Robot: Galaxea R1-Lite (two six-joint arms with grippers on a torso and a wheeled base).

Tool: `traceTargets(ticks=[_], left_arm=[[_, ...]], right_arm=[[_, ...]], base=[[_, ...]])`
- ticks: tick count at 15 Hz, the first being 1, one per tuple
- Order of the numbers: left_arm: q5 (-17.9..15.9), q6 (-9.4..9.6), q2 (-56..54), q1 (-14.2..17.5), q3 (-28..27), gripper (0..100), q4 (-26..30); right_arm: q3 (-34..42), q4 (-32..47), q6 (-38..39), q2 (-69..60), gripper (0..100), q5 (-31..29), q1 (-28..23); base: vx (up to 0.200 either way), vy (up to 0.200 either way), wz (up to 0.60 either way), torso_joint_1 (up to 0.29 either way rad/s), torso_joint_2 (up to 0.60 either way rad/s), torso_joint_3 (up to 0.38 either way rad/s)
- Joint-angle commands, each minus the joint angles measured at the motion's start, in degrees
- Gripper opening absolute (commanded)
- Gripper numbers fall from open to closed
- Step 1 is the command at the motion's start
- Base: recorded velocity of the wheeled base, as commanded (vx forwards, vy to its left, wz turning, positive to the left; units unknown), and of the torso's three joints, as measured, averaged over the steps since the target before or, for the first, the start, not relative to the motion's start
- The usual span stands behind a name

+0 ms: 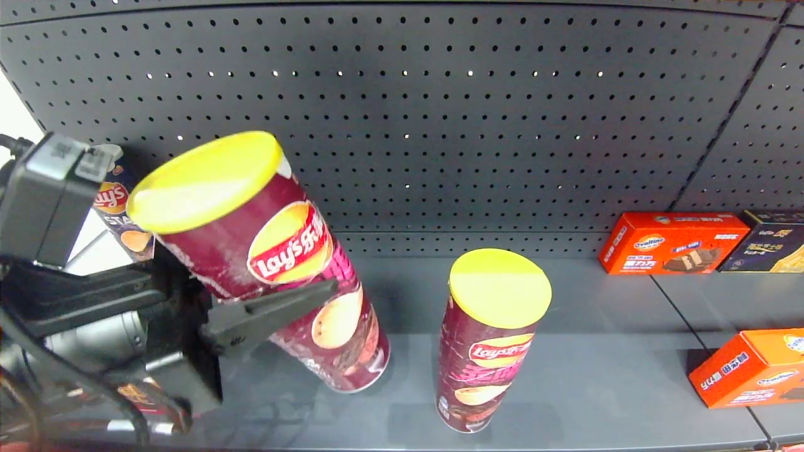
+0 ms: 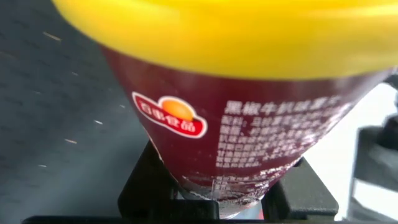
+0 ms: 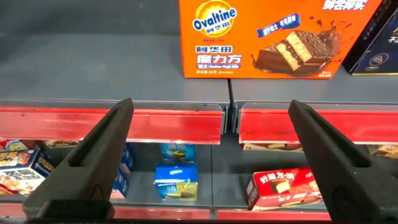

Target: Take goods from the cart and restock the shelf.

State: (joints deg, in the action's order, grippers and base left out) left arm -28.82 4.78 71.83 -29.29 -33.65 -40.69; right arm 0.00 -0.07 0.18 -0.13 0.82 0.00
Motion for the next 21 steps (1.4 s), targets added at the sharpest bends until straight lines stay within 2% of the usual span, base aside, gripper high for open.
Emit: traceTargets(ticks=[1,2,3,4,6,8,9,10,12,14,16,19,21], left_arm=[[2.2,-0.91,6.4,0.3,-6.2,0,1.0],[2.5,-2.41,8.6,1.3,-6.9,0,0.7],[2.6,-2.41,8.8,3.1,-7.6,0,0.9],[2.4,-2.32,9.5,3.6,-9.1,0,1.4],[2.5,-2.14,15.2,3.4,-13.6,0,1.2],[2.5,-2.23,16.9,1.8,-17.9,0,4.2],[2.5,-0.82,18.1,1.1,-20.8,0,9.9],[2.3,0.49,19.3,1.2,-23.0,0,12.5],[2.2,1.73,21.3,0.3,-26.0,0,15.8],[2.3,1.73,24.7,-0.4,-29.9,0,16.6],[2.5,2.60,27.9,-0.3,-33.0,0,17.8],[2.5,8.14,33.5,-0.1,-37.4,0,18.1],[2.4,8.67,36.0,0.1,-39.3,0,18.0]], right_arm=[[0.0,0.0,0.0,0.1,100,0.1,0.0],[0.0,0.0,0.0,0.1,100,0.0,0.0],[0.0,0.0,0.0,0.1,100,0.0,0.0],[0.0,0.0,0.0,0.1,100,0.0,0.0],[0.0,0.0,0.0,0.1,100,0.1,0.0],[0.0,0.0,0.0,0.1,100,0.0,0.0],[0.0,0.0,0.0,0.1,100,0.1,0.0],[0.0,0.0,0.0,0.1,100,0.0,0.0],[0.0,0.0,0.0,0.1,100,0.0,0.0],[0.0,0.0,0.0,0.1,100,0.0,0.0],[0.0,0.0,0.0,0.1,100,0.1,0.0],[0.0,0.0,0.0,0.1,100,0.0,0.0],[0.0,0.0,0.0,0.1,100,0.0,0.0]], base=[[0.000,0.000,0.00,0.000,0.00,0.000],[0.000,0.000,0.00,0.000,0.00,0.000],[0.000,0.000,0.00,0.000,0.00,0.000],[0.000,0.000,0.00,0.000,0.00,0.000],[0.000,0.000,0.00,0.000,0.00,0.000],[0.000,0.000,0.00,0.000,0.00,0.000],[0.000,0.000,0.00,0.000,0.00,0.000],[0.000,0.000,0.00,0.000,0.00,0.000],[0.000,0.000,0.00,0.000,0.00,0.000],[0.000,0.000,0.00,0.000,0.00,0.000],[0.000,0.000,0.00,0.000,0.00,0.000],[0.000,0.000,0.00,0.000,0.00,0.000],[0.000,0.000,0.00,0.000,0.00,0.000]])
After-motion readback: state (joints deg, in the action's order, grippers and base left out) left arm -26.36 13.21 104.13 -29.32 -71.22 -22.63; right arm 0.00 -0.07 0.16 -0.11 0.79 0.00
